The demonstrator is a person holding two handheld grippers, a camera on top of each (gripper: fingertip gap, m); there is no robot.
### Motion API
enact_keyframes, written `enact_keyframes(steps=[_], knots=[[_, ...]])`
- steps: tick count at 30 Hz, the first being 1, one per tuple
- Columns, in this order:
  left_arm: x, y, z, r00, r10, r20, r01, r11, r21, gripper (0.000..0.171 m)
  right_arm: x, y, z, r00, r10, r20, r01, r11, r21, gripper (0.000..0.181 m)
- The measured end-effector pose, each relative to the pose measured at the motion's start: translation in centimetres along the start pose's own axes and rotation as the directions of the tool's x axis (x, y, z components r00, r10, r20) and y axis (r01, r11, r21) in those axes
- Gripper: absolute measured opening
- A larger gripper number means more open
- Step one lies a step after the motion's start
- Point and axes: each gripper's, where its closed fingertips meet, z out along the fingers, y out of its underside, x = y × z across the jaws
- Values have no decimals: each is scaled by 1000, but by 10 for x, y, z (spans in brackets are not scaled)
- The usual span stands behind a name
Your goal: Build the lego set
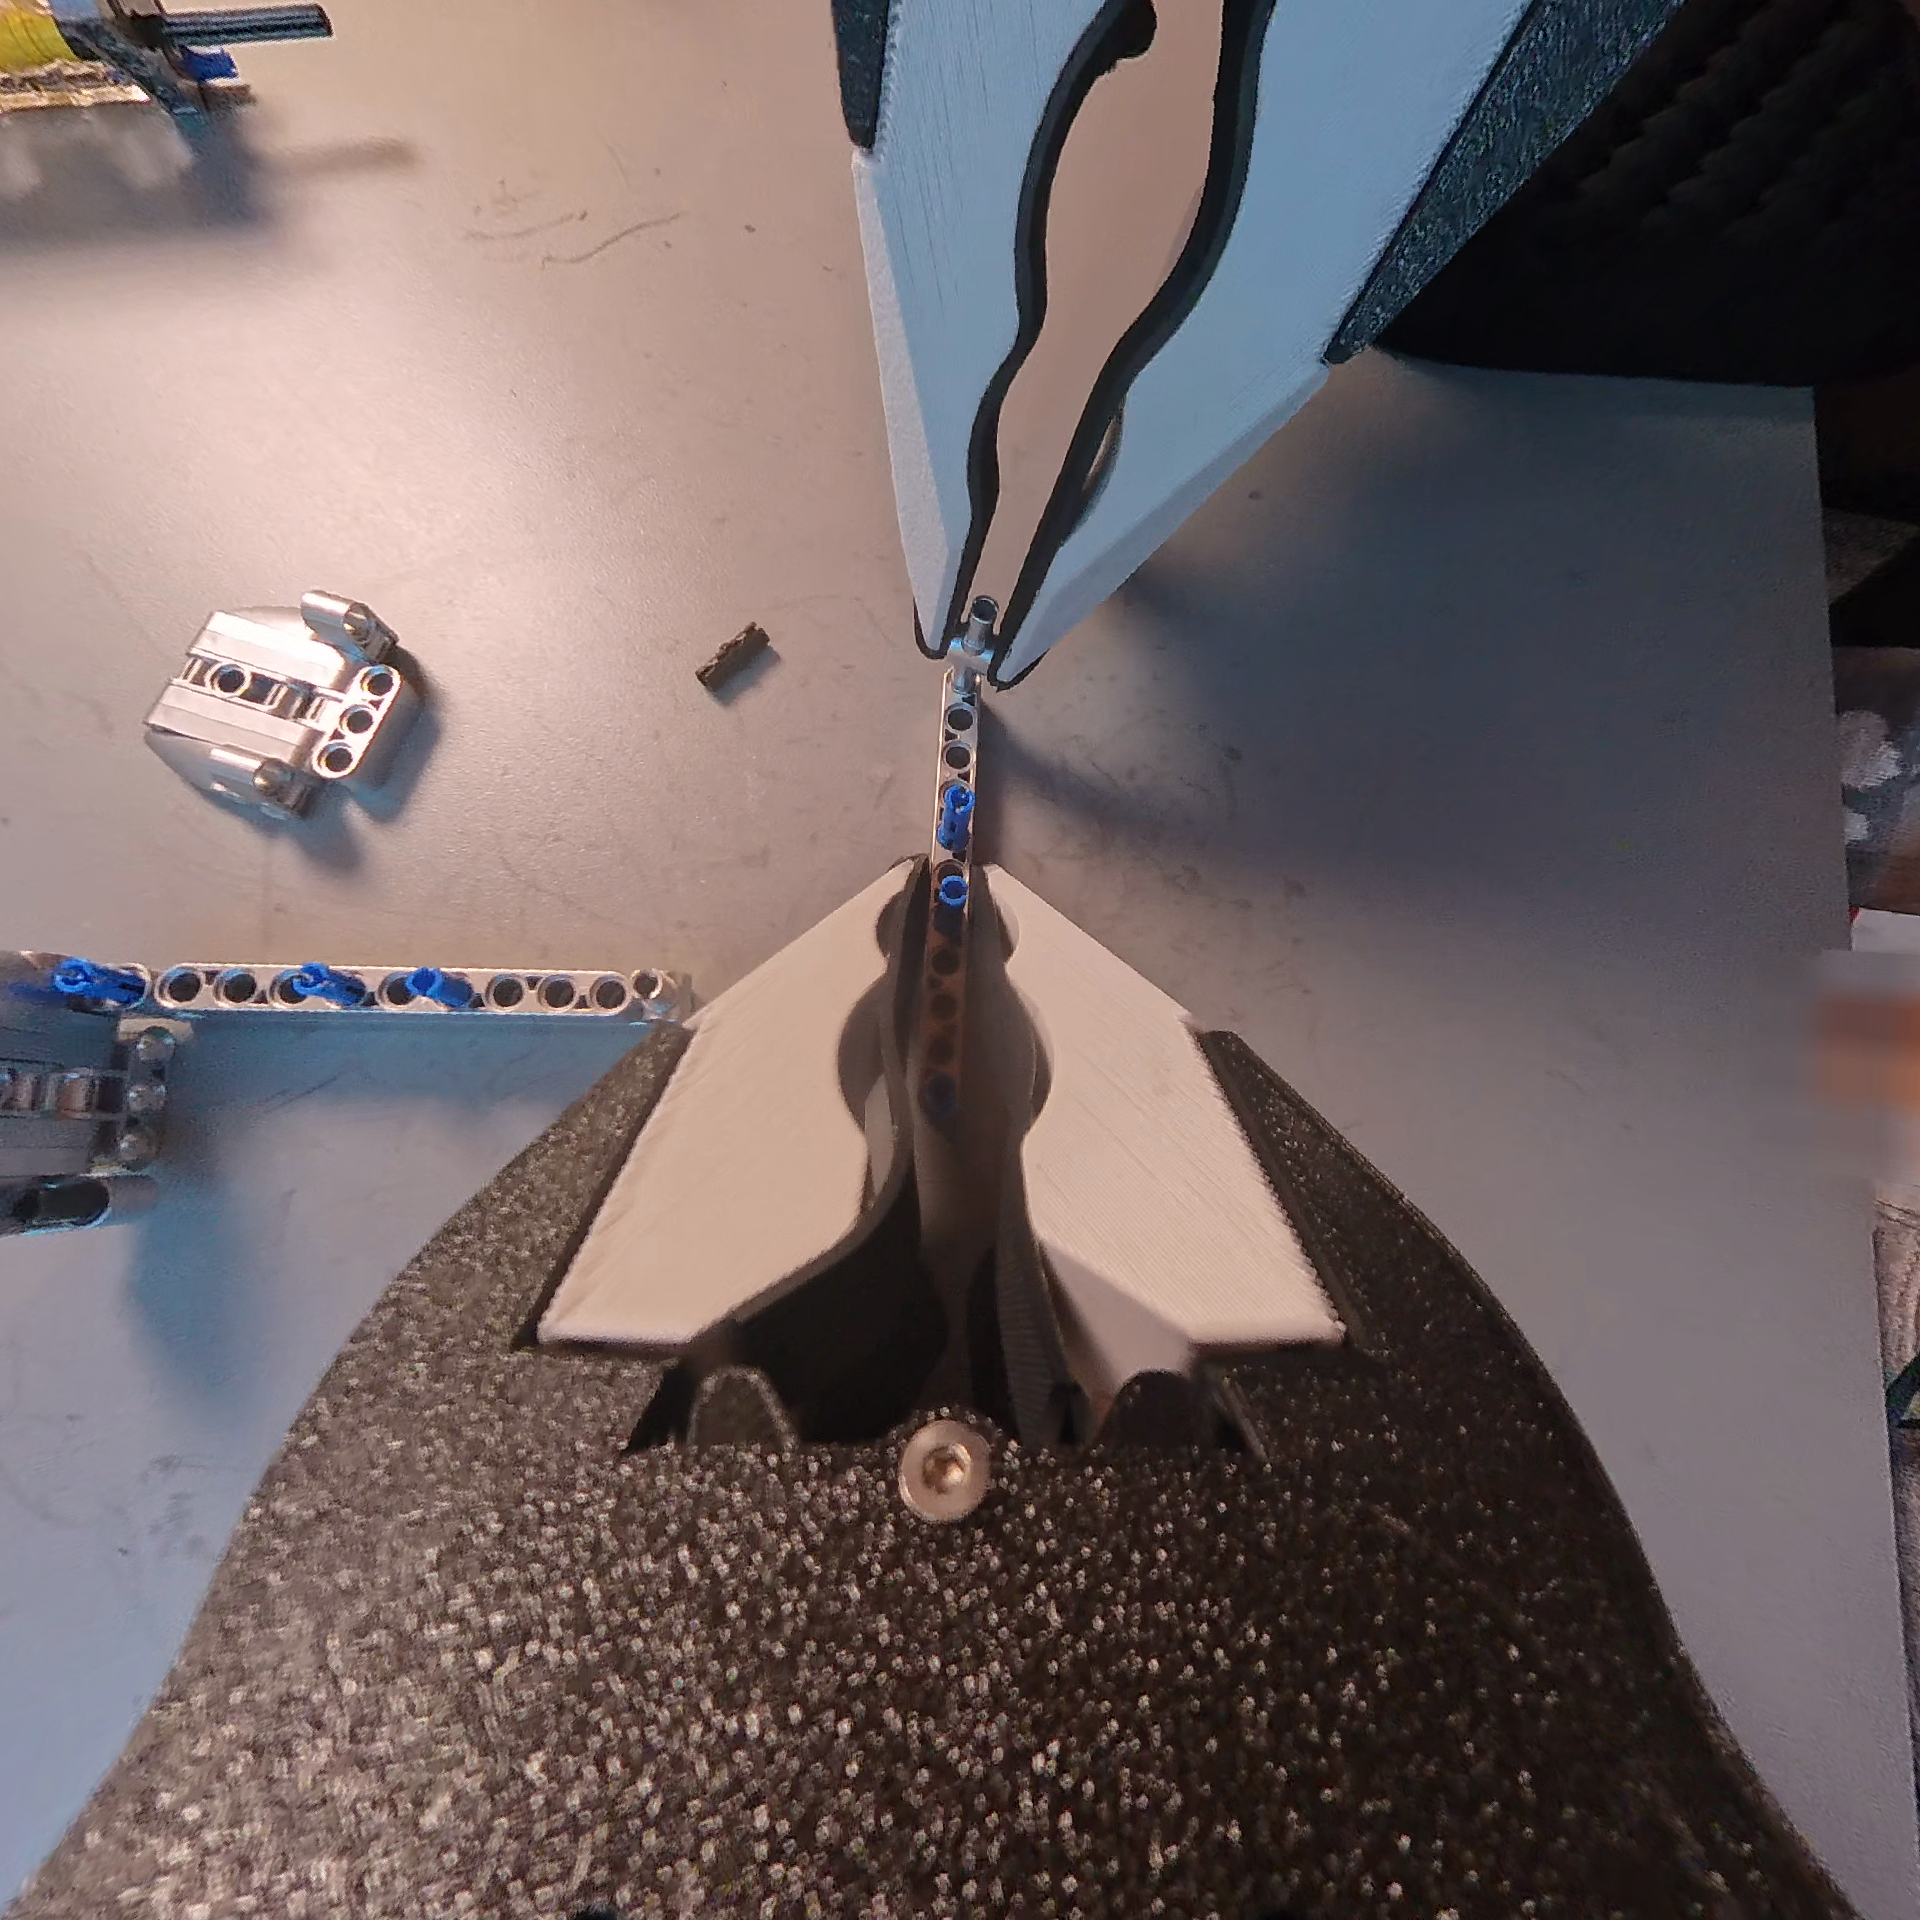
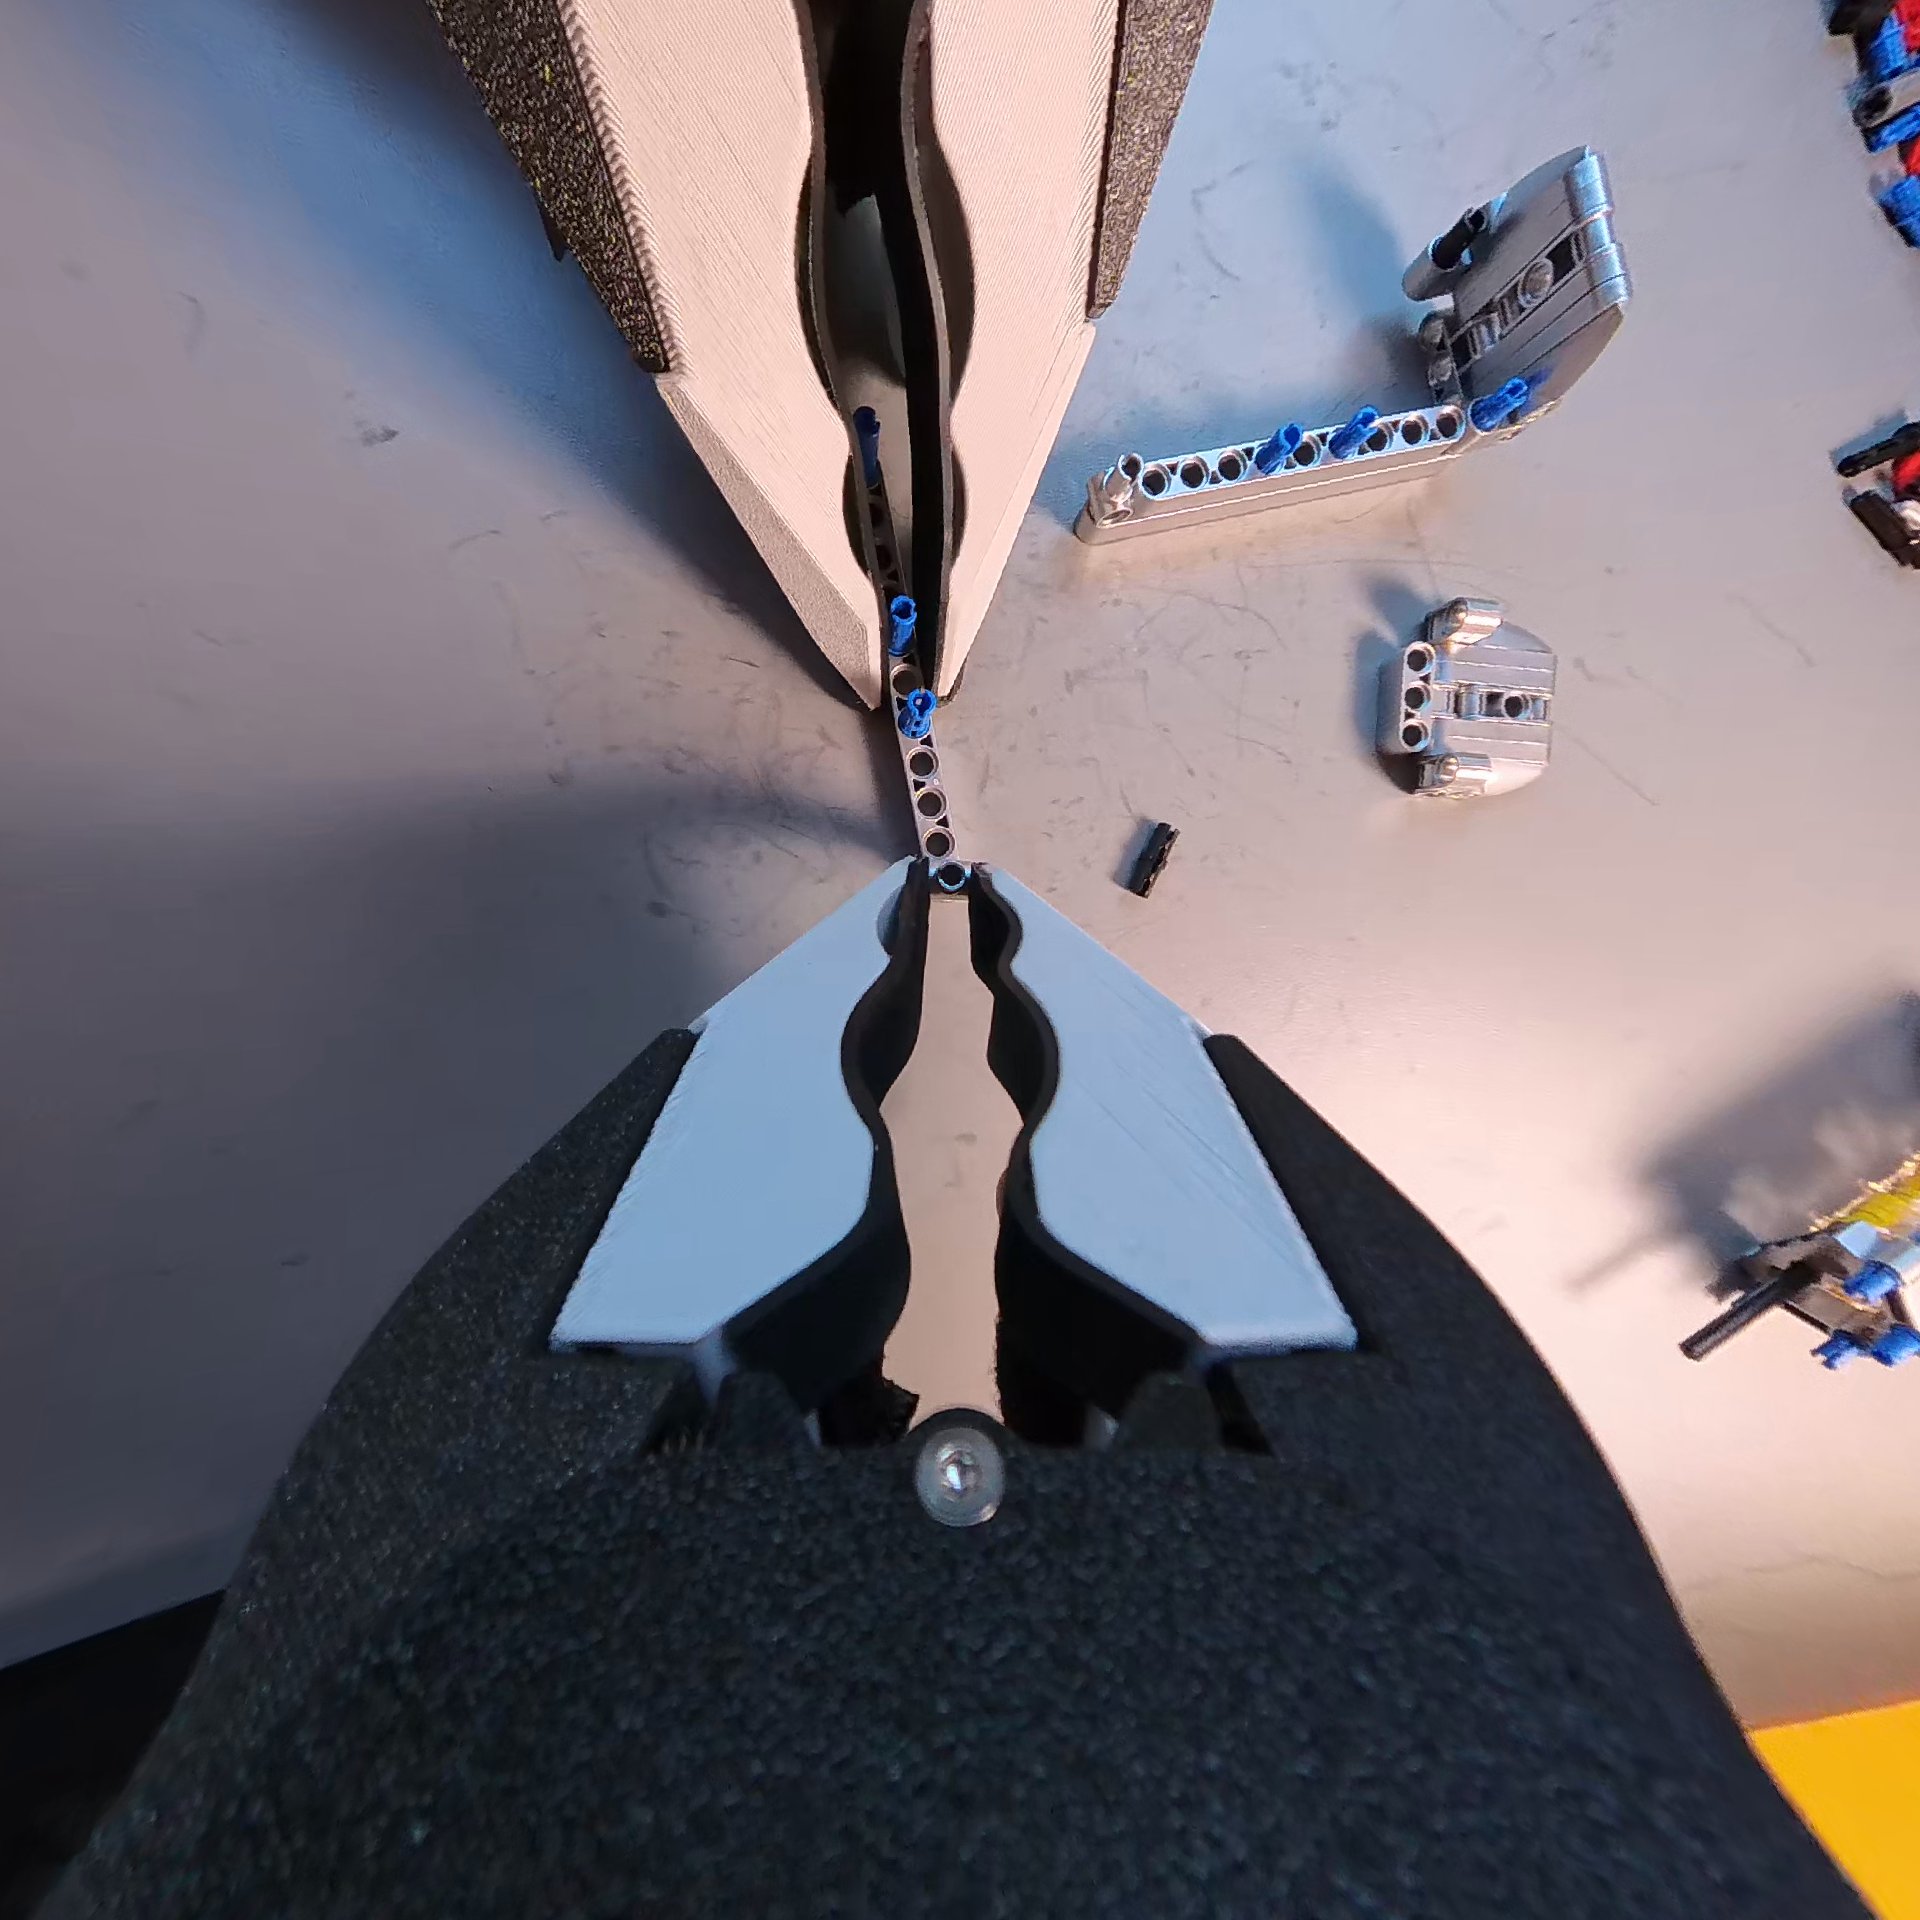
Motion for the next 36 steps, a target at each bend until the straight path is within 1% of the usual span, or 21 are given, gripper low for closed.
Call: enact_keyframes(steps=[4,5,6,8,10,12,14,16,18,19,23,26,32,36], knots=[[-1,0,0,1000,-11,4,11,1000,-1,5,-2,5,6,1000,15,-2,-15,1000,0,4],[-1,0,0,1000,-10,9,10,1000,-2,5,0,4,6,998,-39,-42,39,999,-6,4],[-2,0,-1,1000,-7,12,7,1000,-3,5,0,3,6,998,-37,-45,37,999,-3,4],[-2,1,-1,1000,-22,1,22,1000,2,5,0,4,6,1000,27,1,-27,1000,3,4],[-2,1,-1,1000,-20,-5,20,1000,3,5,-1,4,6,999,25,31,-25,1000,-14,5],[-2,1,-1,1000,-17,-7,17,1000,4,5,-1,4,6,996,61,59,-61,998,-6,5],[-2,0,-1,1000,-3,-4,3,1000,7,5,-1,4,6,997,60,58,-60,998,11,7],[-2,0,0,1000,0,-5,0,1000,10,5,-1,5,0,998,43,53,-45,999,25,19],[-2,0,0,1000,3,-6,-3,1000,10,5,0,-3,-10,996,68,66,-72,995,68,18],[-2,0,0,1000,6,-6,-6,1000,10,5,1,-4,-13,995,76,68,-80,995,65,17],[-2,0,0,1000,9,-6,-9,1000,12,5,0,-3,-5,996,62,65,-62,998,6,17],[-2,0,0,1000,11,-4,-11,1000,14,5,1,-1,2,996,46,72,-44,999,-29,7],[-2,1,0,1000,10,-10,-10,1000,11,5,0,2,5,992,-75,105,88,989,-121,6],[-1,1,0,1000,8,-13,-8,1000,11,5,2,3,4,989,-81,123,98,984,-147,7]])
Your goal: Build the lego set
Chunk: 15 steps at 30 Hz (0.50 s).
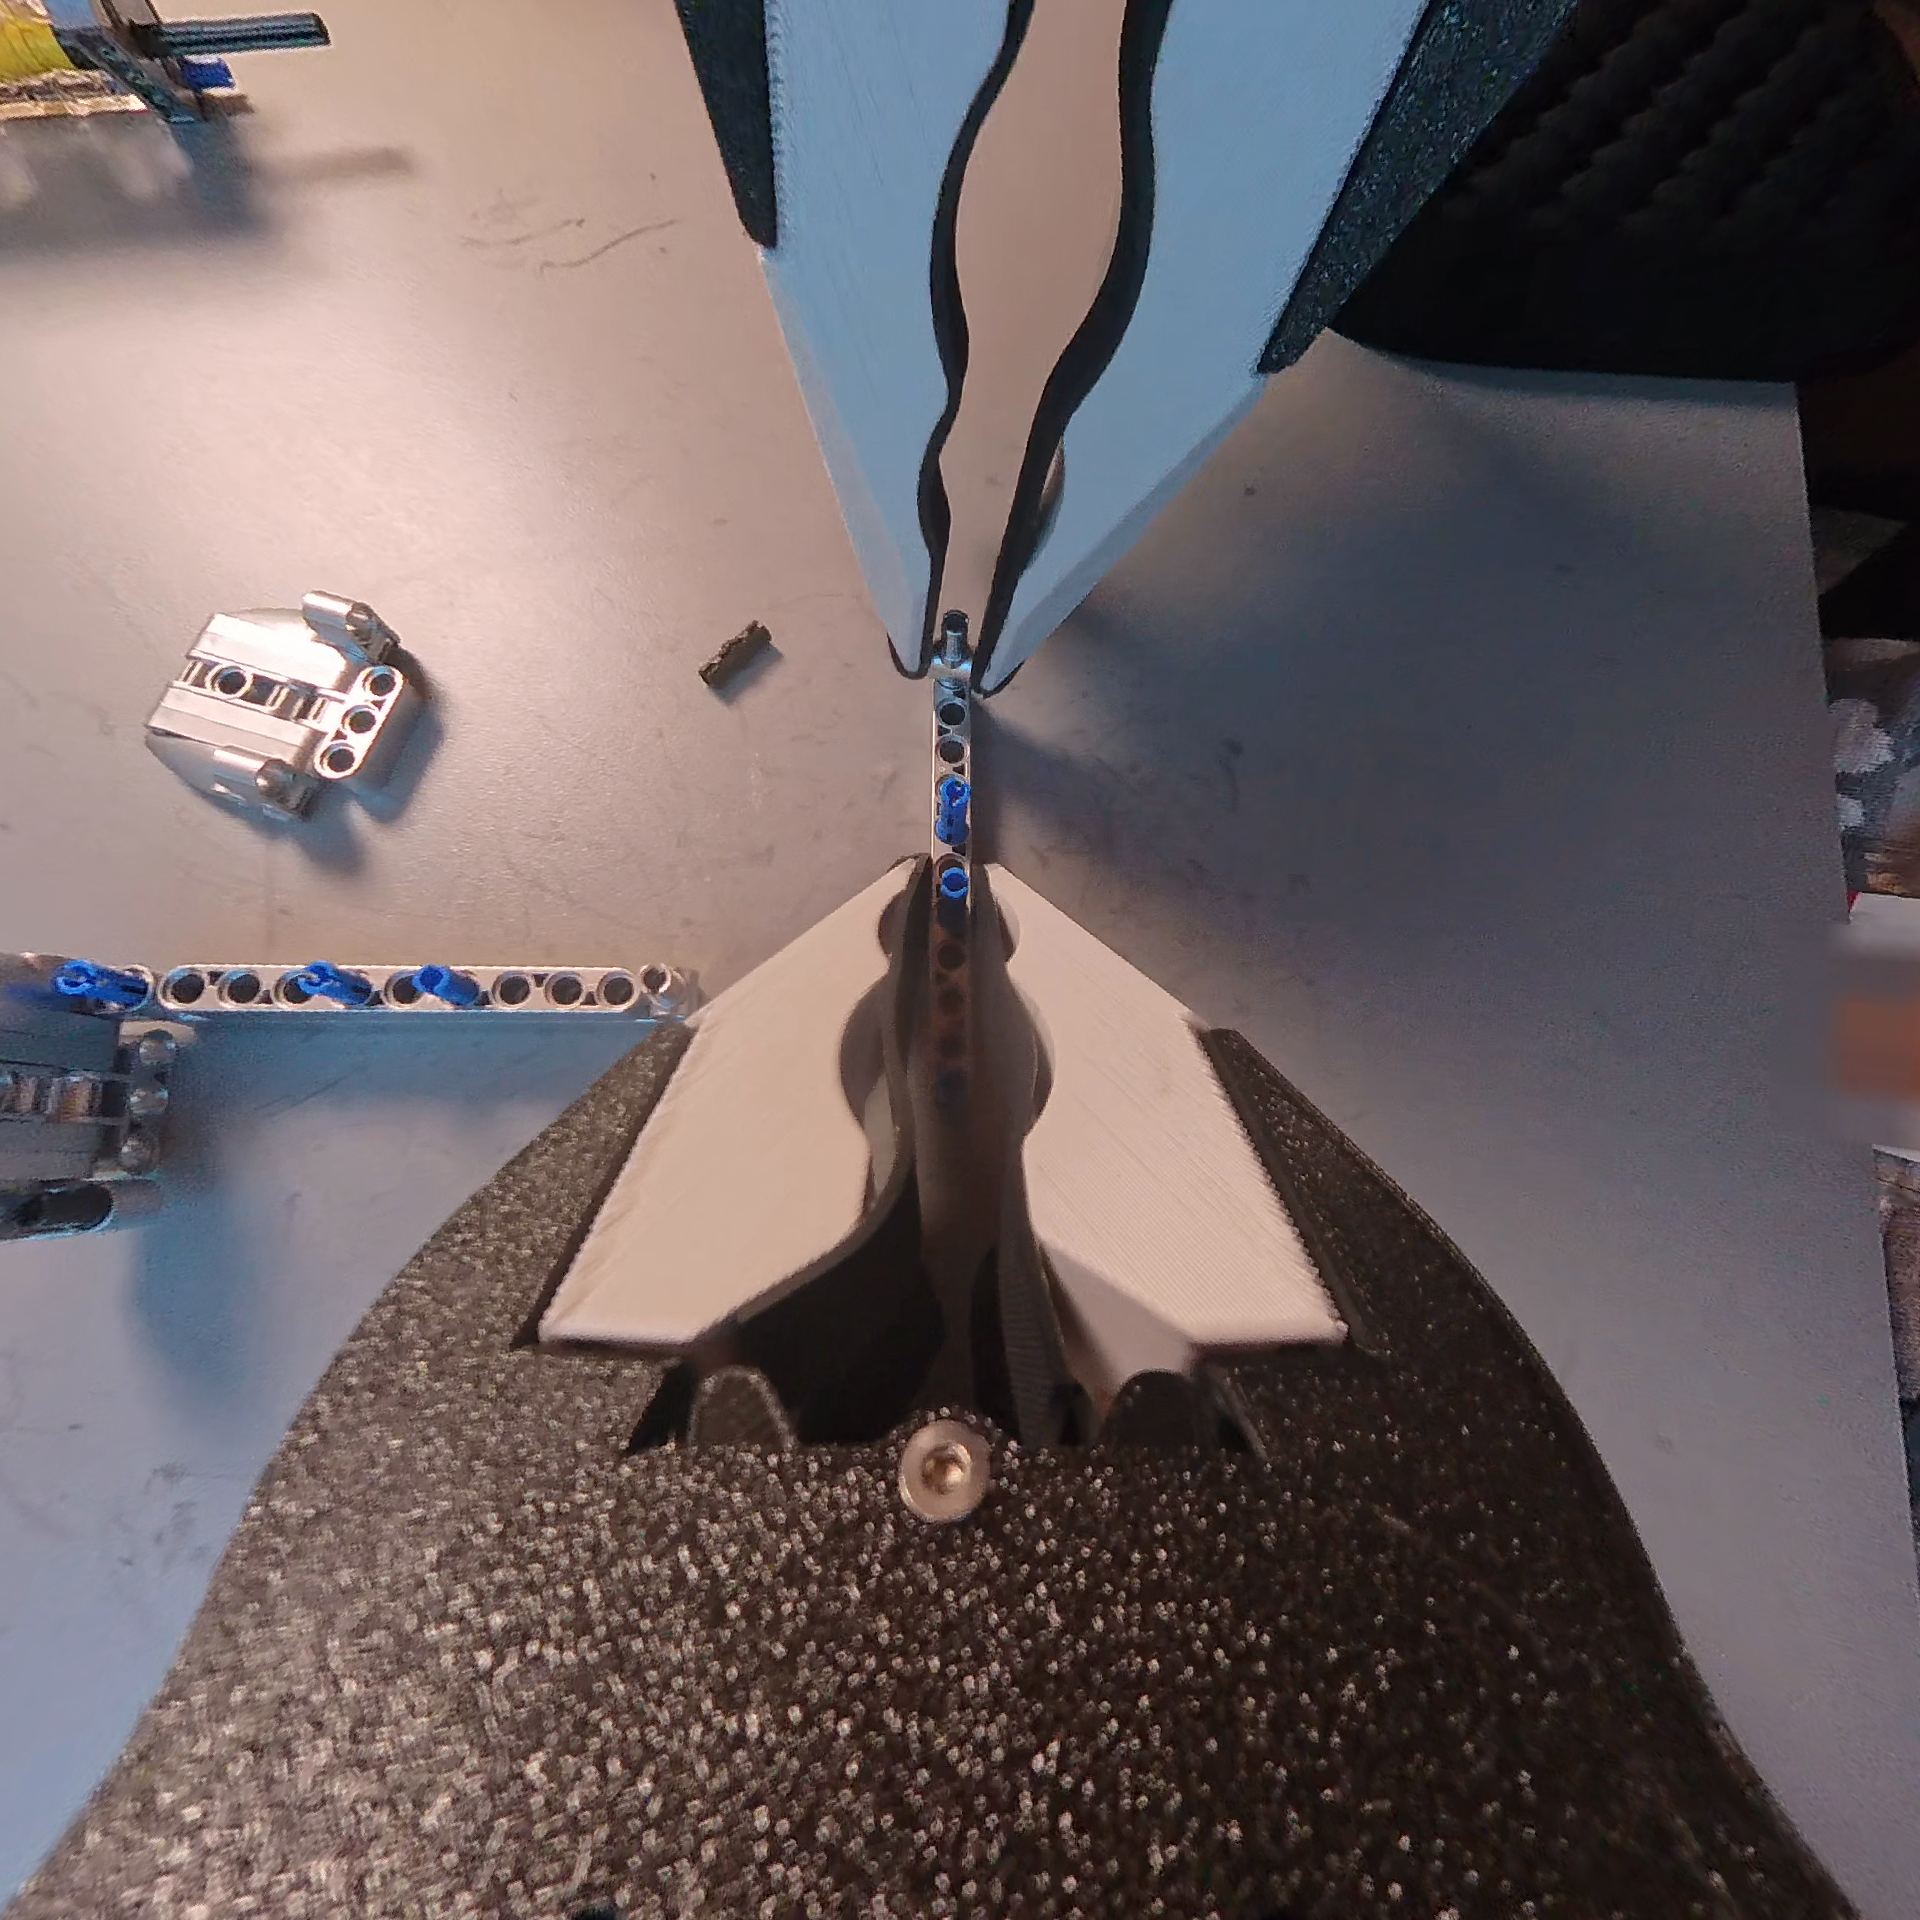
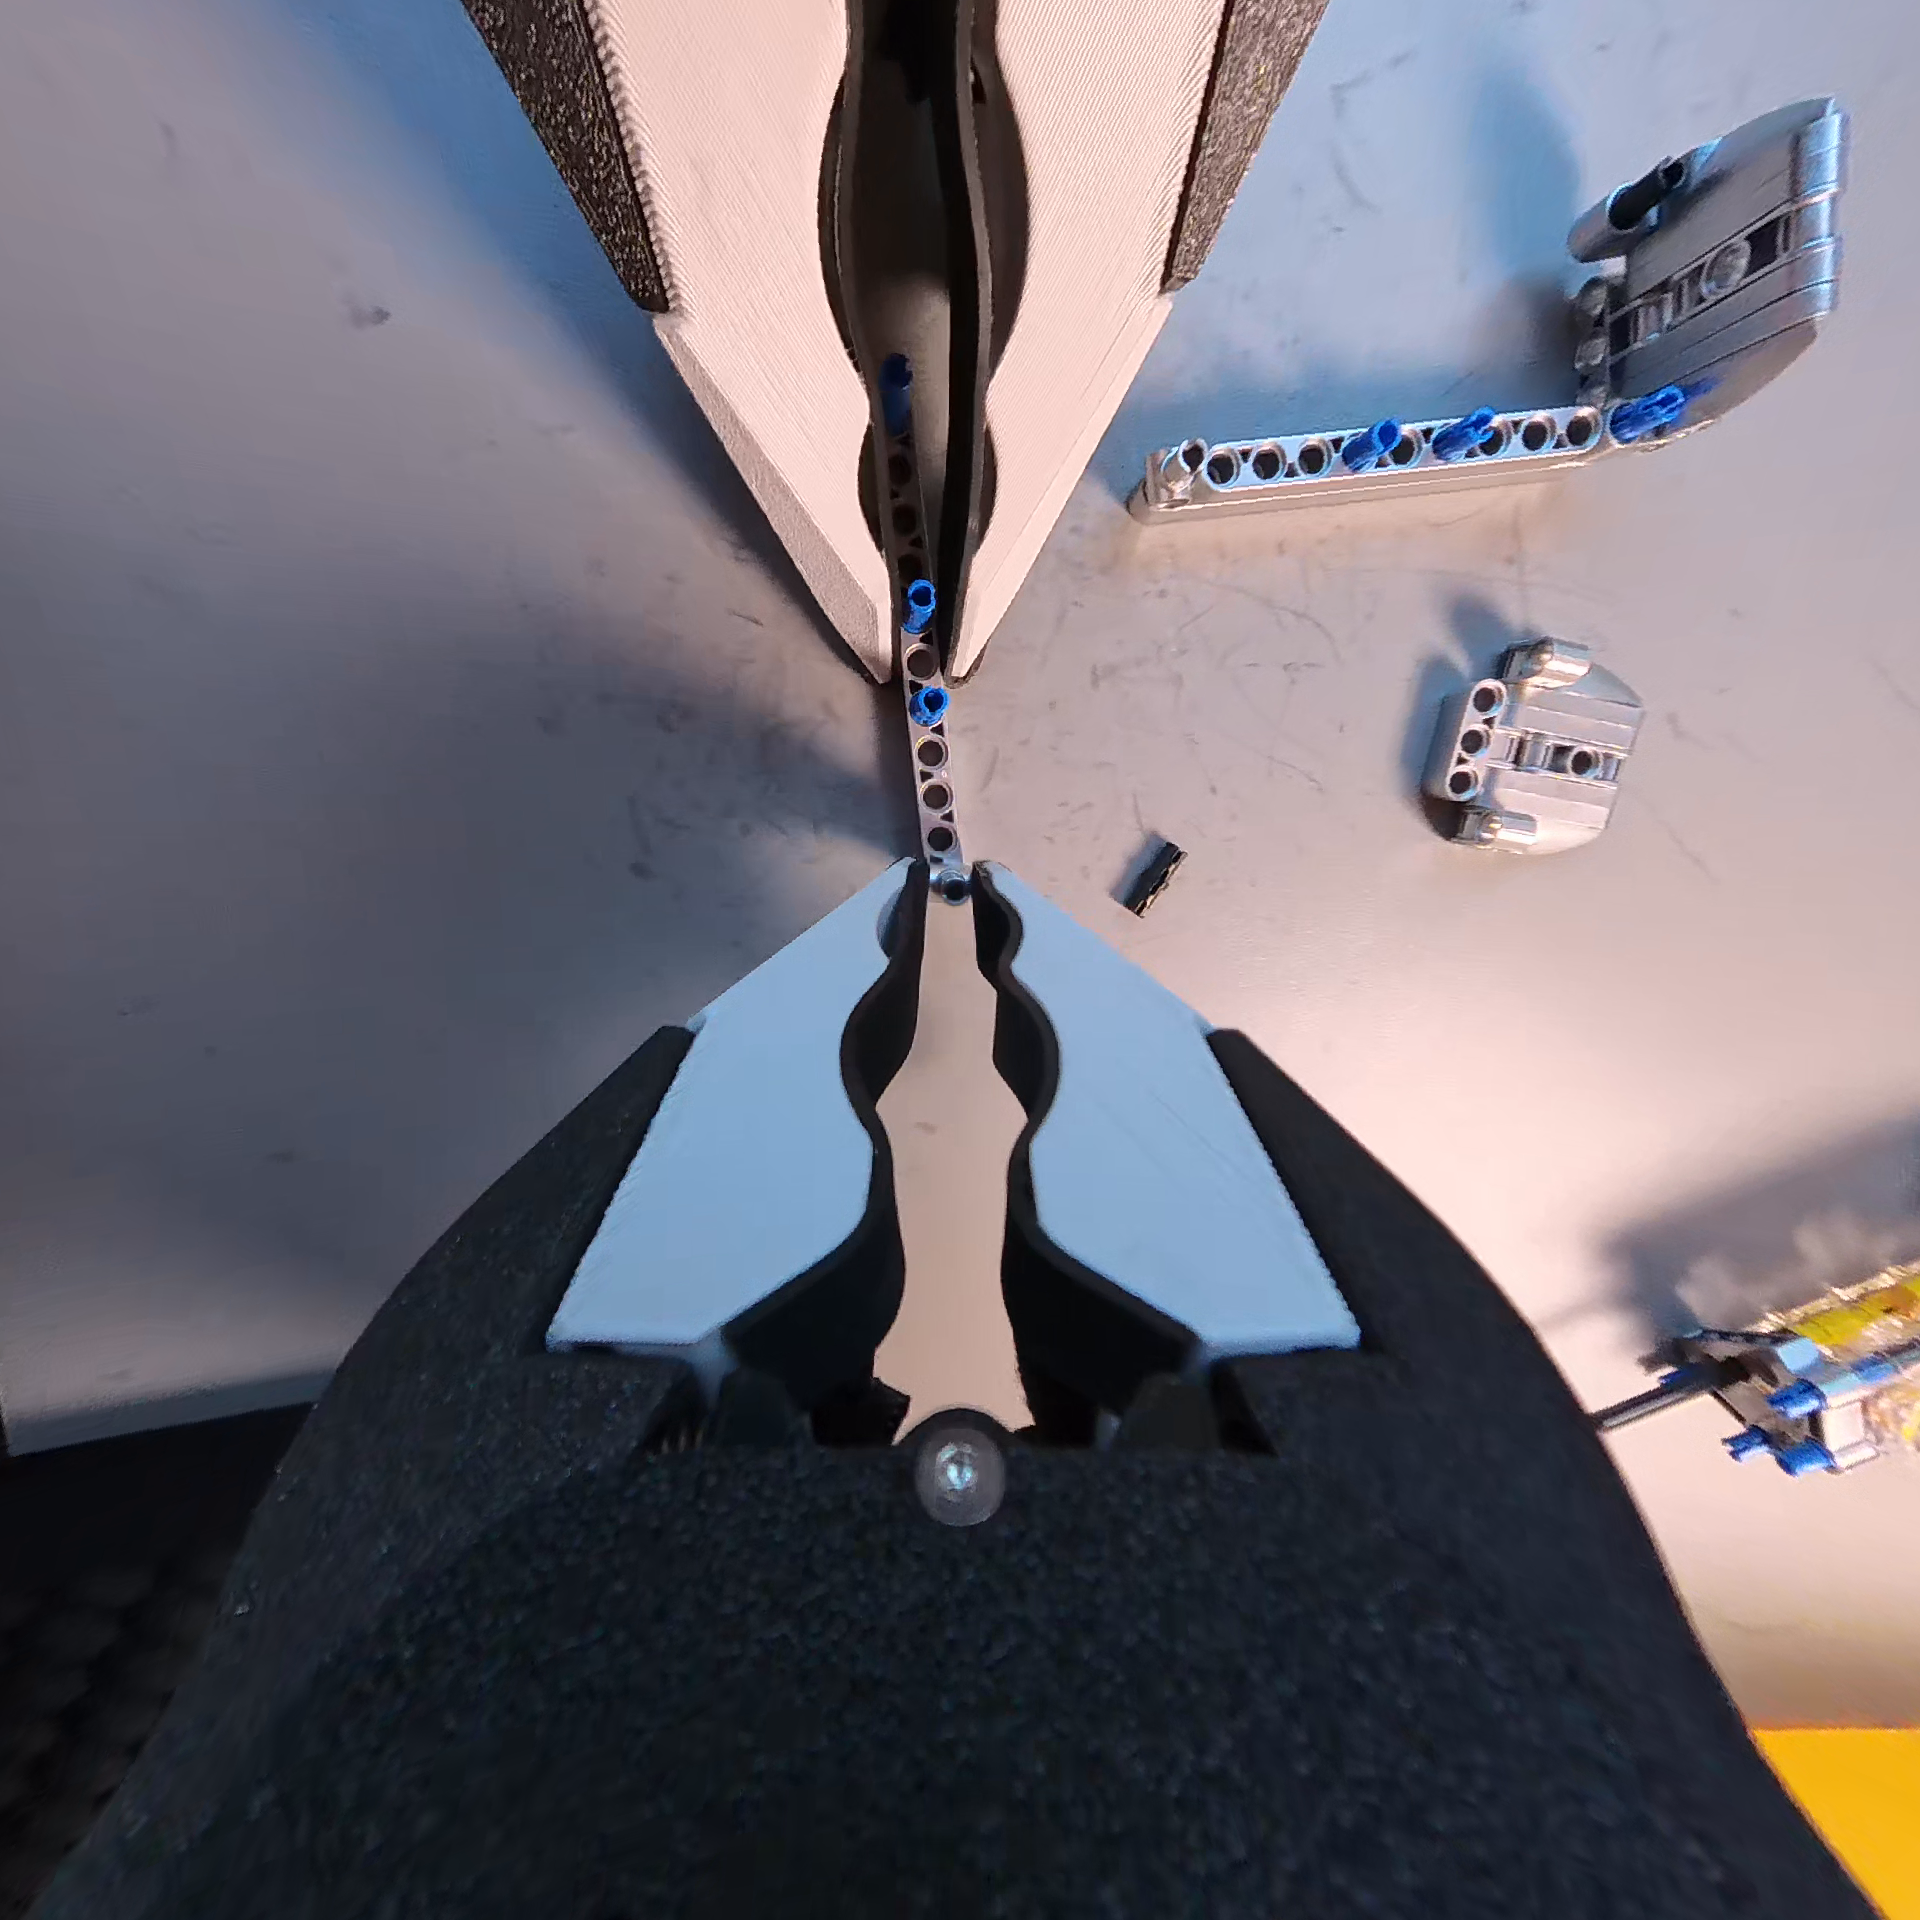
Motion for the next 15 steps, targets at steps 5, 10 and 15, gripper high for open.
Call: enact_keyframes(steps=[5,10,15], knots=[[0,0,0,1000,-3,-4,3,1000,-1,5,-1,1,0,1000,12,26,-12,1000,-14,9],[0,0,0,1000,-1,-10,1,1000,1,5,-2,1,0,996,-91,27,92,995,-39,6],[1,0,0,1000,6,-14,-6,1000,1,5,-3,1,1,974,-223,43,226,968,-105,6]])
